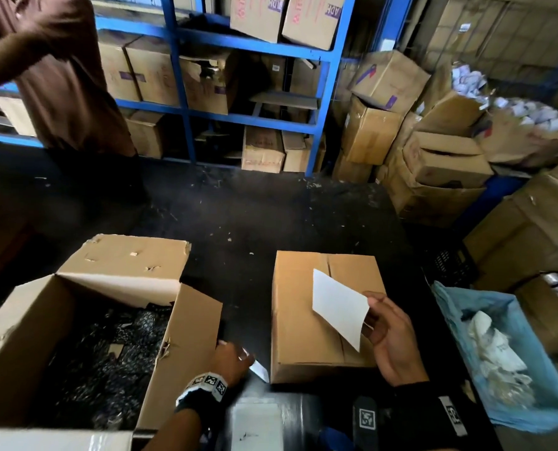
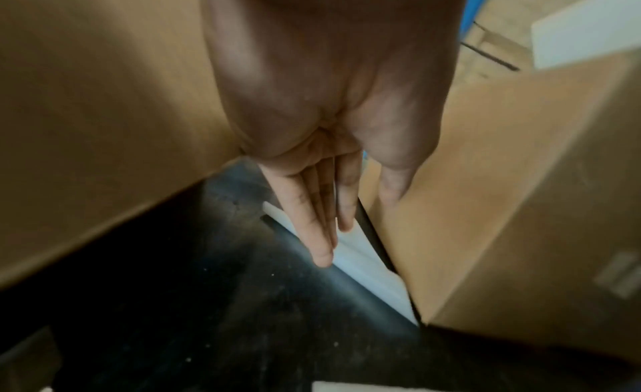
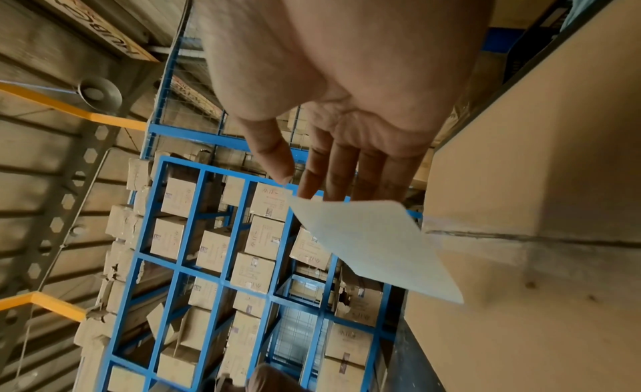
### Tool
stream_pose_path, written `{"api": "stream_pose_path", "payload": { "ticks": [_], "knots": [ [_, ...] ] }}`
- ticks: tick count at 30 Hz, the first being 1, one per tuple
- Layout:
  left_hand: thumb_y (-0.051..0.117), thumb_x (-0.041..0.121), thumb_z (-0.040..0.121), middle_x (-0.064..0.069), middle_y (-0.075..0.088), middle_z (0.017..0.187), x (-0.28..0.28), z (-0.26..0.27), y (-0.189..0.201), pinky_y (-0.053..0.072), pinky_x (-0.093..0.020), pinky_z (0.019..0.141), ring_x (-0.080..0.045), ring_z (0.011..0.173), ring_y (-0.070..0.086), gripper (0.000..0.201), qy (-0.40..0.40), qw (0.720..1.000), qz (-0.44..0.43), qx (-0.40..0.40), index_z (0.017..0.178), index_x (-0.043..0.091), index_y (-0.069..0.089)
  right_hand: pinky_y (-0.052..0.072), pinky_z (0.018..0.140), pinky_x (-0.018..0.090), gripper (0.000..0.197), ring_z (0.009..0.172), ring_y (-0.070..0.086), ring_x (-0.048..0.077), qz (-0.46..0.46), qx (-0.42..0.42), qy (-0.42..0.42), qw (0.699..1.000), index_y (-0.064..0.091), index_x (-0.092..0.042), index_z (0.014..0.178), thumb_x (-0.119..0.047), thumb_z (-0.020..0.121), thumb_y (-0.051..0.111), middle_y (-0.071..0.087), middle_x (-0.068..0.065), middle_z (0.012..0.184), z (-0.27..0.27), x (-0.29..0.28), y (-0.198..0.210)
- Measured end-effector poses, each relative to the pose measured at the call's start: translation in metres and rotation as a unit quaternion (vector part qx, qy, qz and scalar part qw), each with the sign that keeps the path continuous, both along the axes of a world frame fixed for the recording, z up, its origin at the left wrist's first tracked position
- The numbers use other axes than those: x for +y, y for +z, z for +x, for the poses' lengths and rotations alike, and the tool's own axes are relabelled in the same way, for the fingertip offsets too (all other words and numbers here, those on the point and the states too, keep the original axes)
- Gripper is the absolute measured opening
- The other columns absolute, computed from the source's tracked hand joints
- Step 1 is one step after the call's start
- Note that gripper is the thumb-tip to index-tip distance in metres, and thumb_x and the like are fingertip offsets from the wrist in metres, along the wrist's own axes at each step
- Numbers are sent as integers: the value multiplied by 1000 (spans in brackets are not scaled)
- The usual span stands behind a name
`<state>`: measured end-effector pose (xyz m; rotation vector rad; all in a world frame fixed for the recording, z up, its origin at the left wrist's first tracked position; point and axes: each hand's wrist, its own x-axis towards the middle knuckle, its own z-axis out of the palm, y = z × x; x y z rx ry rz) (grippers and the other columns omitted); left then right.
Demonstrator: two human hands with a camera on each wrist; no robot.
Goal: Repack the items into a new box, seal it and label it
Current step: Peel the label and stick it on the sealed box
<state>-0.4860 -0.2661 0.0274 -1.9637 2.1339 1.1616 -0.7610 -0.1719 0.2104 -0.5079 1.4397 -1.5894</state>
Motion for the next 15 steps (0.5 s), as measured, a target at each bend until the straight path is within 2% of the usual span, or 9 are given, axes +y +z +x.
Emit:
{"api": "stream_pose_path", "payload": {
  "ticks": [2, 4, 6, 8, 10, 12, 14, 15],
  "knots": [
    [51, 50, 93, -12, 71, 103, 5, -5, 1, 49, -32, 78, -26, 95, 67, 51, -35, 998, -28, -53, 106, 3, 68, 47, 76, 39, 16, 94, 66, 25, 11, 2, 12, 1000, 68, -11, 101, -11, 99, 52, 74, 8, 100, 1, -5, -4],
    [45, 35, 100, -16, 66, 120, 10, -10, 6, 49, -38, 92, -31, 111, 62, 40, -111, 986, -46, -116, 117, 5, 65, 48, 80, 40, 17, 99, 65, 27, 22, 14, 27, 999, 70, -14, 99, -13, 99, 54, 73, 10, 106, 4, -8, -8],
    [43, 19, 99, -15, 63, 127, 11, -14, 9, 49, -40, 98, -32, 118, 60, 33, -168, 972, -60, -154, 124, 7, 62, 48, 78, 39, 19, 99, 65, 28, 23, 26, 43, 998, 73, -18, 95, -14, 99, 54, 72, 11, 108, 6, -8, -10],
    [45, 21, 99, -14, 65, 125, 10, -15, 16, 51, -38, 94, -30, 115, 63, 32, -165, 970, -85, -158, 125, 10, 59, 48, 77, 38, 24, 98, 64, 28, 23, 38, 59, 997, 75, -23, 90, -14, 99, 54, 72, 12, 109, 10, -9, -9],
    [48, 36, 98, -11, 69, 112, 4, -19, 33, 53, -37, 84, -28, 102, 68, 31, -92, 986, -91, -101, 115, 15, 62, 49, 80, 40, 26, 99, 64, 29, 22, 61, 70, 995, 76, -25, 89, -15, 100, 55, 72, 13, 110, 13, -9, -7],
    [55, 40, 94, -2, 73, 87, -4, -25, 59, 55, -32, 72, -19, 82, 70, 24, -19, 995, -100, 23, 91, 20, 67, 49, 81, 40, 26, 100, 65, 28, 17, 77, 79, 994, 77, -25, 89, -15, 100, 56, 73, 9, 108, 16, -10, -4],
    [64, 35, 92, 4, 69, 64, -8, -34, 97, 52, -24, 59, -6, 59, 65, 23, 19, 981, -93, 169, 72, 22, 67, 52, 77, 34, 24, 98, 67, 24, 2, 106, 94, 990, 78, -21, 89, -12, 99, 58, 75, 6, 103, 19, -9, 1],
    [67, 30, 91, 2, 69, 61, -9, -39, 117, 51, -22, 55, -5, 54, 63, 22, 44, 967, -71, 242, 72, 21, 70, 53, 75, 30, 24, 96, 69, 21, -6, 130, 104, 986, 78, -18, 88, -10, 99, 58, 76, 4, 100, 22, -9, 4]
  ]
}}
